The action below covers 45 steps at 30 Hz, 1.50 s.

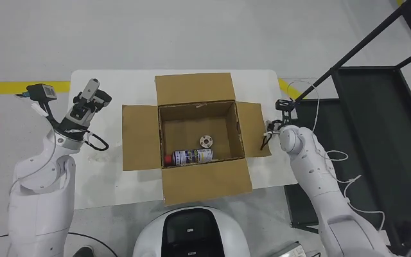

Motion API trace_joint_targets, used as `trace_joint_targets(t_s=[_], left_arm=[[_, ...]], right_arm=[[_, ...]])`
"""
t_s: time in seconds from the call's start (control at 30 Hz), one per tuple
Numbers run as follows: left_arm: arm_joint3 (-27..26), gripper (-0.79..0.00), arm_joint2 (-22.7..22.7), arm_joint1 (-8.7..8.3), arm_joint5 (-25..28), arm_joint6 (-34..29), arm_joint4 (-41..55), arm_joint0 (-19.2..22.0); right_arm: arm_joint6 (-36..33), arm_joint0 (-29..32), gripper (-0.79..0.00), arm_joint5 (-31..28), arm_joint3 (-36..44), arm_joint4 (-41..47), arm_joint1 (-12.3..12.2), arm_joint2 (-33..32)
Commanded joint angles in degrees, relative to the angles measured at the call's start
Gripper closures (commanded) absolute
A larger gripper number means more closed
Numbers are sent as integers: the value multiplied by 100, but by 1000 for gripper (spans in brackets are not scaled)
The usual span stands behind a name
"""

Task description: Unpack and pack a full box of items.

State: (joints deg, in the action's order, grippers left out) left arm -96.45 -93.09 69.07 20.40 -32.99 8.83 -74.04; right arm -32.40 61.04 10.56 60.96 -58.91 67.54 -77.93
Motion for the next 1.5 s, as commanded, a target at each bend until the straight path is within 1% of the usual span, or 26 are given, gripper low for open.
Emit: trace_joint_targets(t_s=[0.0,0.1,0.17,0.33,0.47,0.53,0.63,0.77,0.93,1.03,1.1,1.47], left_arm=[[0,-785,0,0,0,0,0,0],[0,-785,0,0,0,0,0,0],[0,-785,0,0,0,0,0,0],[0,-785,0,0,0,0,0,0],[0,-785,0,0,0,0,0,0],[0,-785,0,0,0,0,0,0],[0,-785,0,0,0,0,0,0],[0,-785,0,0,0,0,0,0],[0,-785,0,0,0,0,0,0],[0,-785,0,0,0,0,0,0],[0,-785,0,0,0,0,0,0],[0,-785,0,0,0,0,0,0]], right_arm=[[41,36,-785,10,69,84,4,-37],[122,185,-785,30,375,204,-14,-189],[200,380,-785,64,772,289,-40,-362],[352,1072,-785,310,2143,255,-118,-860],[477,1551,-785,388,3182,228,-146,-1142],[474,1722,-785,153,3629,340,-150,-1178],[391,1922,-785,-557,4155,279,-184,-1164],[128,2020,-785,-1266,4620,267,-217,-1085],[-422,1912,-785,-2180,4830,-22,-248,-611],[-655,1756,-785,-2410,4762,-51,-237,-290],[-787,1695,-785,-2432,4743,-16,-231,-191],[-787,1695,-785,-2432,4743,-16,-231,-191]])
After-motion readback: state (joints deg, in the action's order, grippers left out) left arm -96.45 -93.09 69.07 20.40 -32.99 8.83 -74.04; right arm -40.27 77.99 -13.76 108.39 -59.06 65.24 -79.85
